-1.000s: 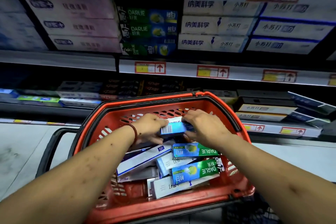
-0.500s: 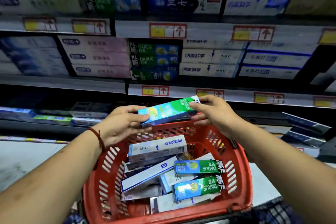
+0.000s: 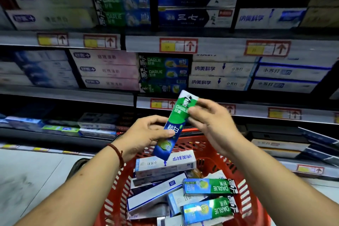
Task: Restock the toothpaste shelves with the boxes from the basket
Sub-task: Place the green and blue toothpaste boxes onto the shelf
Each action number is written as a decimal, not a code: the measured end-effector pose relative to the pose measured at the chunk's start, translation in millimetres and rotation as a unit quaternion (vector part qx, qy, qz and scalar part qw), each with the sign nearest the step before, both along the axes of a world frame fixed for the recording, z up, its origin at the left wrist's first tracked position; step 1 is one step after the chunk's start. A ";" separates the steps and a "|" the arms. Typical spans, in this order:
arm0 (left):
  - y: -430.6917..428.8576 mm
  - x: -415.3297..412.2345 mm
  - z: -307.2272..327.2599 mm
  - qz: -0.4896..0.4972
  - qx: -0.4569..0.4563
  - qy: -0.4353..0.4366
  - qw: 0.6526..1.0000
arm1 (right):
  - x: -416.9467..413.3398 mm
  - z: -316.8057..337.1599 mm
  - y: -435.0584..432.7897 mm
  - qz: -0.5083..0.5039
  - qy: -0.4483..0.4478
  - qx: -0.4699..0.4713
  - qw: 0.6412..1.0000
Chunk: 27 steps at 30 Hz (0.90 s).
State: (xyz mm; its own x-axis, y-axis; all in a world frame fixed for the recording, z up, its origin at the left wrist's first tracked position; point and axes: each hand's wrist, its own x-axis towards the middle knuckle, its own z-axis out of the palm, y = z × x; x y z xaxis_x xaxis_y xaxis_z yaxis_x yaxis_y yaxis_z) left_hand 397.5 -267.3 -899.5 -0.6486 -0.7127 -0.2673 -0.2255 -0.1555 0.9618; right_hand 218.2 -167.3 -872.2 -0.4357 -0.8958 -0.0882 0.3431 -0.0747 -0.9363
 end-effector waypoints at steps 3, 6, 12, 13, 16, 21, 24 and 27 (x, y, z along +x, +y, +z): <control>-3.5 -8.4 3.1 0.054 0.070 0.109 0.990 | 10.3 -9.5 -0.9 0.173 0.212 0.028 0.961; -9.1 -12.7 4.0 0.119 0.133 0.195 0.965 | 19.2 -24.2 -5.7 0.168 0.249 0.071 0.951; -33.4 -16.7 0.9 0.223 0.118 0.243 0.937 | 11.4 -24.3 -27.9 0.044 0.159 0.096 0.982; -40.8 -14.5 0.0 0.256 0.101 0.248 0.929 | 8.2 -23.9 -31.6 0.030 0.167 0.100 0.980; -58.0 -8.4 -4.5 0.331 0.063 0.258 0.905 | 1.0 -25.5 -42.6 -0.031 0.149 0.093 0.984; -66.6 -12.9 -12.0 0.359 -0.039 0.182 0.915 | -6.8 -30.2 -65.1 -0.153 0.128 0.090 0.976; -80.0 -15.9 -9.9 0.349 -0.114 0.107 0.924 | -15.0 -24.6 -78.7 -0.185 0.173 0.092 0.963; -99.1 -22.8 0.1 0.318 -0.166 0.050 0.932 | -24.6 -3.7 -87.6 -0.188 0.232 0.087 0.950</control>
State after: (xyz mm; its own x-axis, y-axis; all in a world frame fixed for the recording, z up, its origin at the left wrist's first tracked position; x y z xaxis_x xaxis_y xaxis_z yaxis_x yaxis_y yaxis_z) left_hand 374.7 -366.4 -899.4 -0.0763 -0.9942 0.0755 -0.0954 0.0827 0.9920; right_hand 193.6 -255.0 -875.9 -0.7501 -0.6587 0.0595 -0.1305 0.0592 -0.9897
